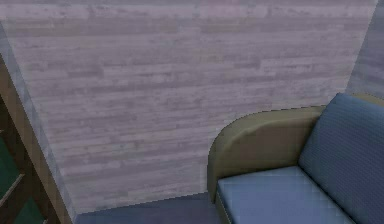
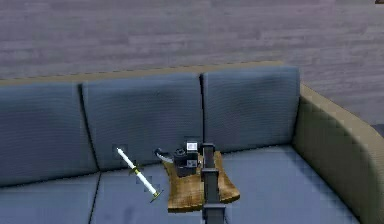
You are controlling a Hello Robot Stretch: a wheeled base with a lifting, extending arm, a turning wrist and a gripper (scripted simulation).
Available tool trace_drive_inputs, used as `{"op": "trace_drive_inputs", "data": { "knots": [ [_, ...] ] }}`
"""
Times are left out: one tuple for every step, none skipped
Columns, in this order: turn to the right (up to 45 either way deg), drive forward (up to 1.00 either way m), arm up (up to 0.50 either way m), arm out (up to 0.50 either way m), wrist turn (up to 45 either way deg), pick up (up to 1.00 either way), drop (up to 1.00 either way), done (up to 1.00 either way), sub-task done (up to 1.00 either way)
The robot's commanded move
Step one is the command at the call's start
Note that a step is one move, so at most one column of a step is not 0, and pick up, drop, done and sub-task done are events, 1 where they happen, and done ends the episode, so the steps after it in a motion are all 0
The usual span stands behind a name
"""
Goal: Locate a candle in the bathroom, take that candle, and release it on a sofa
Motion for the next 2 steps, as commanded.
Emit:
{"op": "trace_drive_inputs", "data": {
  "knots": [
    [0.0, 0.00, 0.00, -0.08, 0.0, 0.00, 0.00, 0.00, 0.00],
    [0.0, 0.00, 0.00, 0.00, 0.0, 0.00, 0.00, 1.00, 0.00]
  ]
}}
